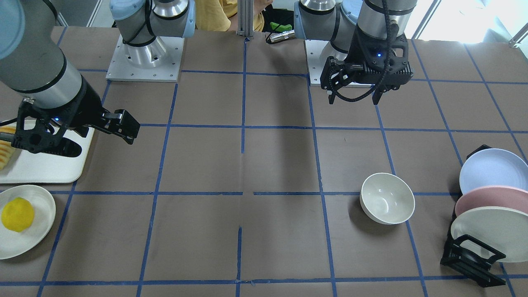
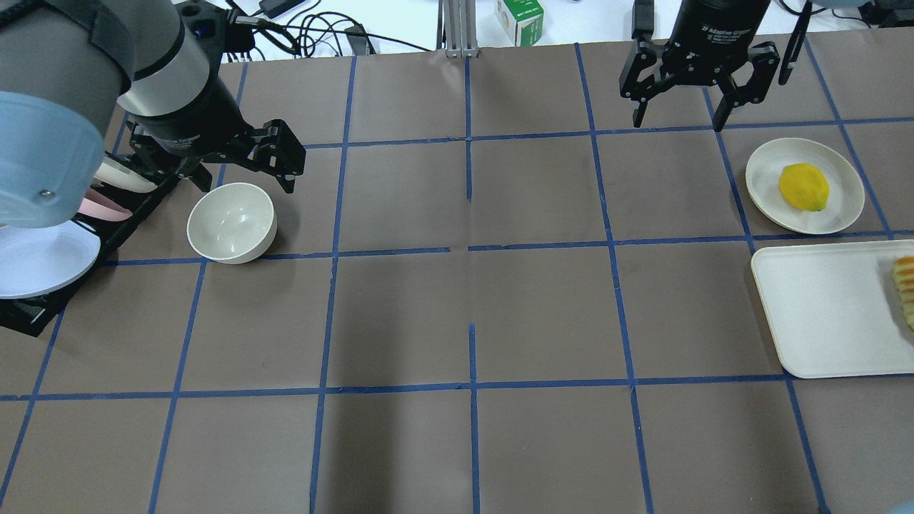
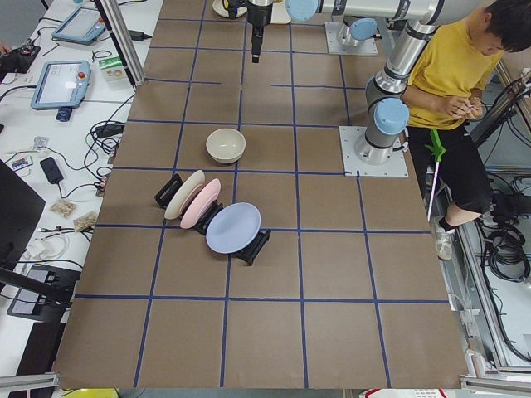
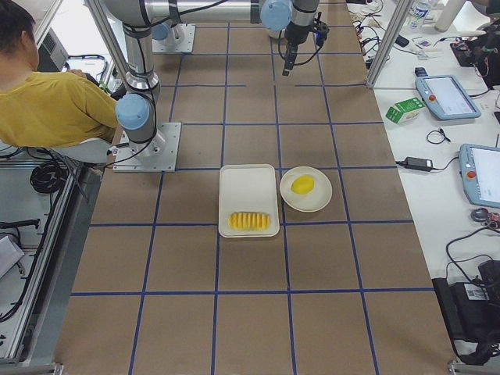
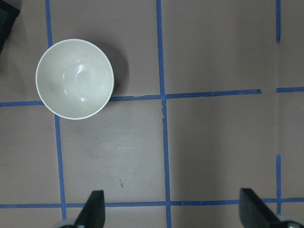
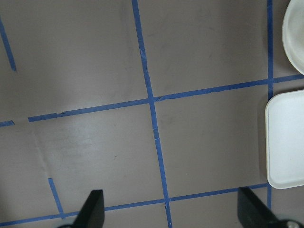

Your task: Place bowl and put lemon in it

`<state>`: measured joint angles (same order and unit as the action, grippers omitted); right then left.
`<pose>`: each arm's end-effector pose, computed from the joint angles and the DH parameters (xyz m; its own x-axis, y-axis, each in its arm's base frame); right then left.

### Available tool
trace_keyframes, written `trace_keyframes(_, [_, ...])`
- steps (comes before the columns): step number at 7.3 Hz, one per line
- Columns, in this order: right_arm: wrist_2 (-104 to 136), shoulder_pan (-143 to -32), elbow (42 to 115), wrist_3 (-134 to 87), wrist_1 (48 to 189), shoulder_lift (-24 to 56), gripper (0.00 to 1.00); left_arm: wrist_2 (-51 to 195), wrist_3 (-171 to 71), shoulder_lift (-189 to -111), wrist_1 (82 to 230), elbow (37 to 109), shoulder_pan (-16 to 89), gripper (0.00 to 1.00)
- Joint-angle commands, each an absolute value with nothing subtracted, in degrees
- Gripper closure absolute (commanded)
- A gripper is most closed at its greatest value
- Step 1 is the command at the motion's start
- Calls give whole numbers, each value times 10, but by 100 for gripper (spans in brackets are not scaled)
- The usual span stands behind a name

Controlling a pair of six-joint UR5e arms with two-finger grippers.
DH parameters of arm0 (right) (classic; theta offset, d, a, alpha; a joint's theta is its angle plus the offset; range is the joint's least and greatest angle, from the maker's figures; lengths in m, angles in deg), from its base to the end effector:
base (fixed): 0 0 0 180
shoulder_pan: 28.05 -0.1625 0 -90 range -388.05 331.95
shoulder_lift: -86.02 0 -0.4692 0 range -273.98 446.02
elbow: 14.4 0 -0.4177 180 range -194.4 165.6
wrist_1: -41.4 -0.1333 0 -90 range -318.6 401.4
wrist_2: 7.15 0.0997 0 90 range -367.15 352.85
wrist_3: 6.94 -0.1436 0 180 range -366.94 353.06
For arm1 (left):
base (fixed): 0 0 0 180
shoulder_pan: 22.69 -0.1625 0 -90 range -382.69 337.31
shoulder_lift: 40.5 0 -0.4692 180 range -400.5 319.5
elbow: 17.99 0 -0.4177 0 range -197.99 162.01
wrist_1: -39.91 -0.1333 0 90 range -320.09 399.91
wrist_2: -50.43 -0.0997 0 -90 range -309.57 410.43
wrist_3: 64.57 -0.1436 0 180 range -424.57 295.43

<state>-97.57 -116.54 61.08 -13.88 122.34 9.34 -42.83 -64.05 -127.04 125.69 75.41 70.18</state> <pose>0.1163 -0.6081 0.4719 -0.9892 0.1448 0.0237 0.1467 0.9799 0.1349 -0.1500 -0.4926 0.4958 -0.9978 0.0367 -0.0560 0.0409 0.9963 -0.0751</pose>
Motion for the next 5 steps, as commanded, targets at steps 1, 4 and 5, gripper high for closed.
trace_keyframes(1, [-983,-1166,616,-139,1223,93,0,-426,-640,-1272,1257,754,702,0])
trace_keyframes(4, [-982,-1162,618,-132,1222,97,0,-428,-640,-1272,1257,754,702,0])
trace_keyframes(5, [-980,-1162,618,-131,1223,100,0,-428,-640,-1272,1256,754,702,0])
